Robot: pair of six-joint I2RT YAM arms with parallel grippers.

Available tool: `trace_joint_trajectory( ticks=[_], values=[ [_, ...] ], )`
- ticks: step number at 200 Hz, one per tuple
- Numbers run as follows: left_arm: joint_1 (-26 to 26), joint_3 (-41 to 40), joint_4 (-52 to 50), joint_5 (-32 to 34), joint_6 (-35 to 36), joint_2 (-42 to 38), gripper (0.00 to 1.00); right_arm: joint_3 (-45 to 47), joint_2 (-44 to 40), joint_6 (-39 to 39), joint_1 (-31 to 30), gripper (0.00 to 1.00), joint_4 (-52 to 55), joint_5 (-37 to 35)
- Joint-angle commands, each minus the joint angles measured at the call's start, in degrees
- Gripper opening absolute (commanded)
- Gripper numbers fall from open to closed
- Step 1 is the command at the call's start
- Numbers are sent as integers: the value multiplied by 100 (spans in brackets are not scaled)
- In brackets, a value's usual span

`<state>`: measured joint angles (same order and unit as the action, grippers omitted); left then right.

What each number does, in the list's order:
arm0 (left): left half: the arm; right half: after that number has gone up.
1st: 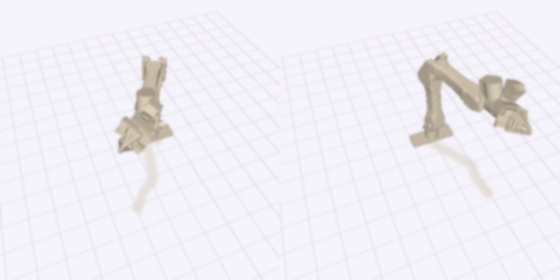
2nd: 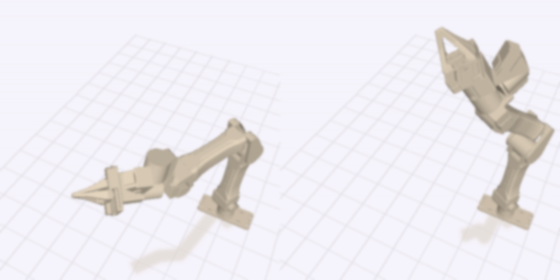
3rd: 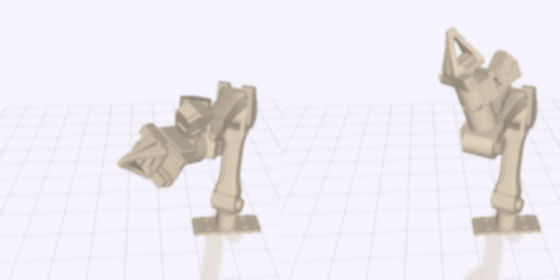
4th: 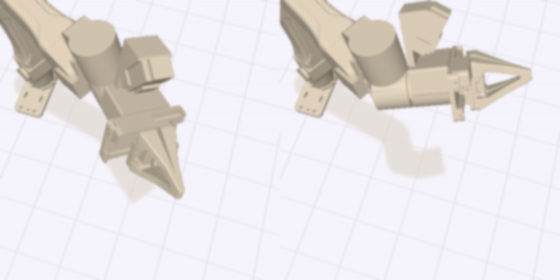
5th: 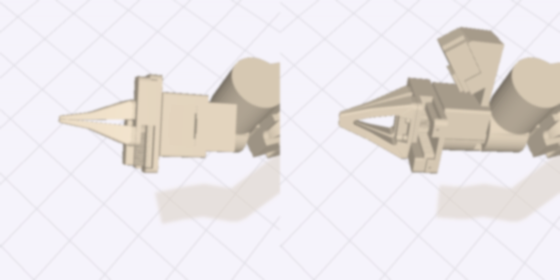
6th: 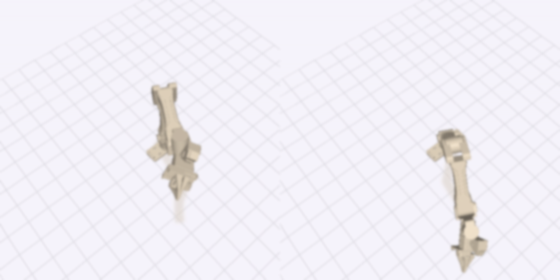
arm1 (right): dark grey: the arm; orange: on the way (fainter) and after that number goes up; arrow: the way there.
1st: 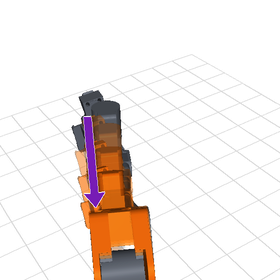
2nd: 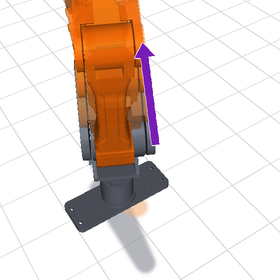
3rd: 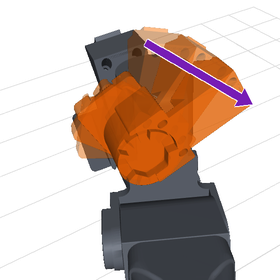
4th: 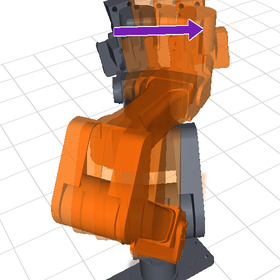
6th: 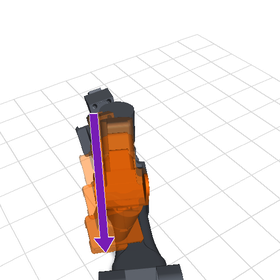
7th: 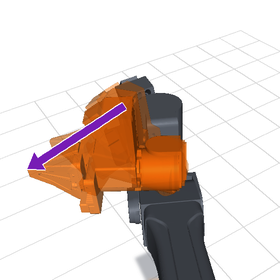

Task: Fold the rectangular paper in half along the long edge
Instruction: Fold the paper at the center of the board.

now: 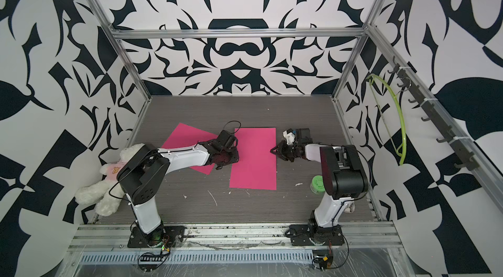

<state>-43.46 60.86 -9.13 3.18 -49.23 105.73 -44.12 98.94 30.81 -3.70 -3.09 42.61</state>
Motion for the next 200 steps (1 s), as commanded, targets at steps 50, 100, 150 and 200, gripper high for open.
trace_joint_trajectory(
  ticks=[50,100,150,200],
  values=[
    [13,-281,-489,-107,-104,378,36,97,-323,58,49,1,-121,2],
    [13,-355,-446,-89,-151,309,37,-220,-239,-341,40,0,428,-164],
    [13,-566,-135,-265,-336,271,30,-781,-175,-819,-163,0,1247,-532],
    [11,-641,-57,-308,-405,263,21,-1131,-85,-848,-469,0,1493,-755]
  ],
)
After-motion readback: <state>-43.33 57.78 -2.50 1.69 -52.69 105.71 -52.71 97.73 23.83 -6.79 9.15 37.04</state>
